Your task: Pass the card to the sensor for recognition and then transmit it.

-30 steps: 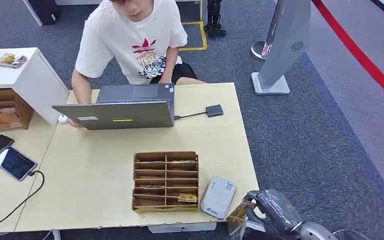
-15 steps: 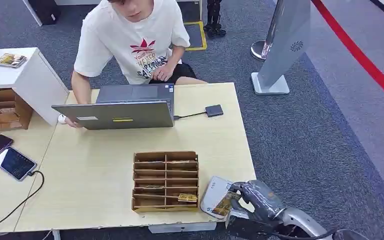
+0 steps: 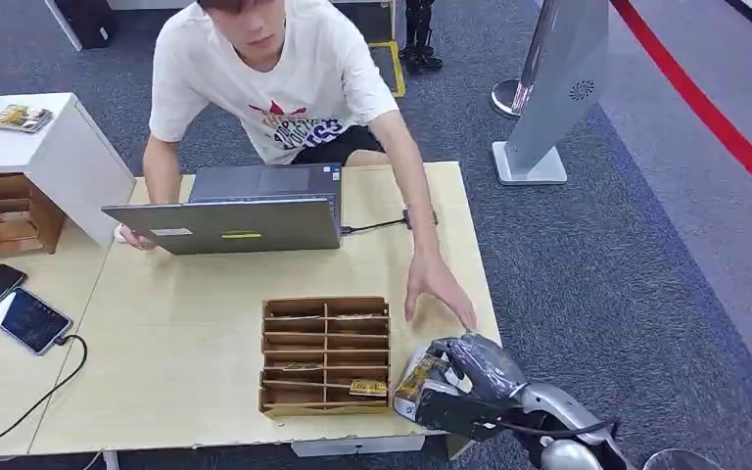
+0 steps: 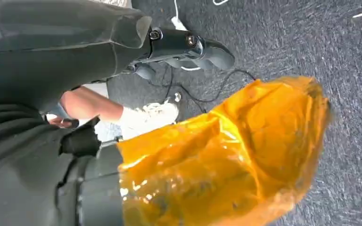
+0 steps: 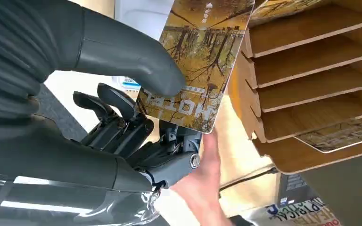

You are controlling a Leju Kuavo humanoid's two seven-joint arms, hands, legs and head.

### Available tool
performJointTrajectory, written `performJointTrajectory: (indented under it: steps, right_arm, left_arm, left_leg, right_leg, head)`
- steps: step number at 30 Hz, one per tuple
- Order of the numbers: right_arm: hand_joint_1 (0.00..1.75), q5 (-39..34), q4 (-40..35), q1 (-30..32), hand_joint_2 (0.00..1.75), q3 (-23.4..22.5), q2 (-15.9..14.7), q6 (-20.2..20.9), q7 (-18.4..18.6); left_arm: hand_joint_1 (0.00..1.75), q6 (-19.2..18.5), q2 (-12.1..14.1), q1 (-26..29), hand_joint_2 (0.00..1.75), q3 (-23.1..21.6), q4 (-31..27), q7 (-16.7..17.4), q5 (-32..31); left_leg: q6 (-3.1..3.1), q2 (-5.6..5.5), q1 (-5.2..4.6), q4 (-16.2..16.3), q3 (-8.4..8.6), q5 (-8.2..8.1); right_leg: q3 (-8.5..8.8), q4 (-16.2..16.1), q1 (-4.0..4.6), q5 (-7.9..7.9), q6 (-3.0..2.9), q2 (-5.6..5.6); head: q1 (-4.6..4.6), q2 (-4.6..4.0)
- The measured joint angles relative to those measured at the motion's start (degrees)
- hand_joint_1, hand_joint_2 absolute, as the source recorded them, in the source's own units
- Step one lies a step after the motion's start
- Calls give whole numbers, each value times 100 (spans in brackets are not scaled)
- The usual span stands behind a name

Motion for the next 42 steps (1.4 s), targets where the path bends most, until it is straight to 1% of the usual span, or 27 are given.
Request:
performJointTrajectory:
  steps: [1,2,3,4,12,18,22,29,38,42]
  right_arm:
    - [175,0,24,-10,175,11,24,-2,4]
    - [175,-2,45,-20,175,24,31,0,8]
    - [175,-2,63,-32,175,28,37,-2,15]
    - [175,-2,78,-38,175,35,44,-2,15]
    - [175,2,166,-51,175,57,89,-2,59]
    - [175,39,424,-201,175,61,142,-2,184]
    - [175,155,619,-232,175,59,155,-4,297]
    - [175,350,896,-233,175,48,186,-11,398]
    - [175,536,1287,-289,175,-63,299,-4,527]
    - [175,538,1412,-316,175,-125,332,-7,527]
  left_arm:
    - [0,0,-70,-63,0,-44,79,4,-9]
    - [0,2,-98,-98,0,-85,192,4,-11]
    - [0,2,-101,-122,0,-114,201,4,-9]
    - [0,2,-109,-141,0,-140,210,4,-9]
    - [0,52,-125,-197,0,-227,291,4,65]
    - [0,328,-92,-390,0,-638,347,4,440]
    - [0,361,-81,-524,0,-855,374,4,525]
    - [0,361,-52,-606,0,-970,376,4,514]
    - [0,356,-48,-619,0,-975,376,0,422]
    - [0,356,-46,-619,0,-977,376,0,407]
  left_leg:
    - [8,1,-9,-4,-4,5]
    - [8,1,8,-1,-4,5]
    - [9,1,8,0,-7,5]
    - [9,1,4,0,-6,5]
    - [9,1,1,-1,-5,6]
    - [10,1,1,-1,-4,7]
    - [12,0,-2,-1,-5,8]
    - [12,0,-4,-1,-5,7]
    - [14,0,-7,-1,-4,9]
    - [16,1,-7,-1,-3,10]
  right_leg:
    - [-4,1,-7,2,4,1]
    - [-1,1,6,1,5,-3]
    - [-3,-2,8,2,6,-2]
    - [-4,-1,3,2,6,-2]
    - [-4,-1,2,2,6,-2]
    - [-3,-1,1,2,6,-3]
    - [-2,0,-1,3,7,-4]
    - [-4,-1,-3,3,7,-4]
    - [-2,-1,-5,6,11,-4]
    - [-1,-1,-6,6,12,-4]
  head:
    - [-11,0]
    - [-9,0]
    - [13,0]
    - [-2,0]
    - [4,0]
    - [2,0]
    - [4,0]
    - [4,0]
    - [4,0]
    - [4,0]
